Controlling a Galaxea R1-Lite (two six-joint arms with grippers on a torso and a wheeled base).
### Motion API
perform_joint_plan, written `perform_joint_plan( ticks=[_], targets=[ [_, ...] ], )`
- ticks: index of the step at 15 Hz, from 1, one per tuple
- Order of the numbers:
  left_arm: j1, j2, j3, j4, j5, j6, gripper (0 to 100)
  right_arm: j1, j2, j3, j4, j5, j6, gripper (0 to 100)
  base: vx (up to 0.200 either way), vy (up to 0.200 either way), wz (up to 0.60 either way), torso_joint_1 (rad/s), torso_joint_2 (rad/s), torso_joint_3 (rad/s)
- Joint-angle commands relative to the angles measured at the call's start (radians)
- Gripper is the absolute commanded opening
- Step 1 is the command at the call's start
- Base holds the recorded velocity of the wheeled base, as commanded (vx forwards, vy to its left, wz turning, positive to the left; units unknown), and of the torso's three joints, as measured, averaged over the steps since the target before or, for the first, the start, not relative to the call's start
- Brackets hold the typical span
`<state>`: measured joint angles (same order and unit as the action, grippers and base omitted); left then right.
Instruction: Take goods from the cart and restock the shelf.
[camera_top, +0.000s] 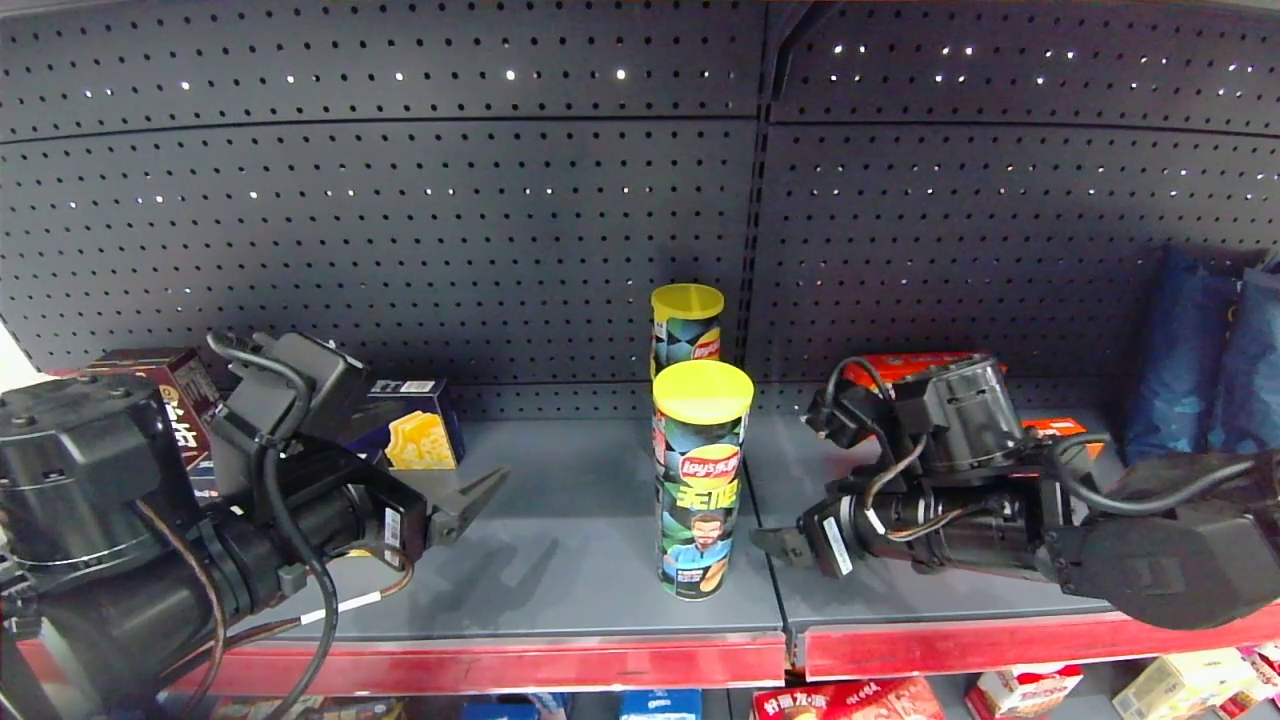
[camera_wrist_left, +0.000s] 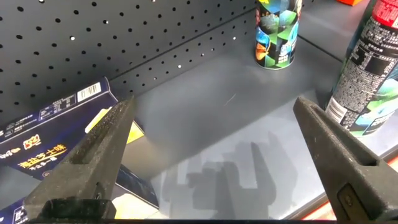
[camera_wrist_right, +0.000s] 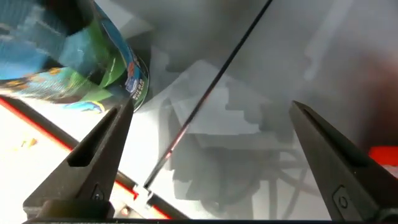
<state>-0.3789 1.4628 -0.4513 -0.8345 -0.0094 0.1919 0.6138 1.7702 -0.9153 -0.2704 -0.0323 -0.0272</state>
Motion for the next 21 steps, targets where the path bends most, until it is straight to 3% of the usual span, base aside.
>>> perform_joint_plan(
  ticks=[1, 7, 14, 17, 19, 21],
  targets=[
    [0.0, -0.005, -0.001, 0.0, 0.0, 0.0, 100, 0.0, -0.11, 0.041, 0.0, 0.002, 0.0, 100, 0.0, 0.0, 0.0, 0.0, 0.0, 0.0],
    [0.002, -0.173, 0.074, 0.008, 0.003, 0.0, 100, -0.04, -0.439, 0.185, 0.011, 0.0, 0.0, 100, 0.0, 0.0, 0.0, 0.0, 0.0, 0.0],
    [0.199, -0.558, 0.24, 0.043, 0.005, 0.0, 100, -0.252, -0.911, 0.438, 0.132, -0.011, 0.033, 100, 0.0, 0.0, 0.0, 0.0, 0.0, 0.0],
    [0.301, -0.774, 0.335, 0.12, 0.035, -0.002, 100, -0.394, -1.109, 0.523, 0.157, -0.017, 0.044, 100, 0.0, 0.0, 0.0, 0.0, 0.0, 0.0],
    [0.304, -0.94, 0.35, 0.271, 0.103, -0.003, 100, -0.517, -1.275, 0.538, 0.27, -0.037, 0.047, 100, 0.0, 0.0, 0.0, 0.0, 0.0, 0.0],
    [0.307, -1.09, 0.352, 0.44, 0.111, -0.005, 100, -0.608, -1.413, 0.582, 0.347, -0.035, 0.046, 100, 0.0, 0.0, 0.0, 0.0, 0.0, 0.0]
  ],
)
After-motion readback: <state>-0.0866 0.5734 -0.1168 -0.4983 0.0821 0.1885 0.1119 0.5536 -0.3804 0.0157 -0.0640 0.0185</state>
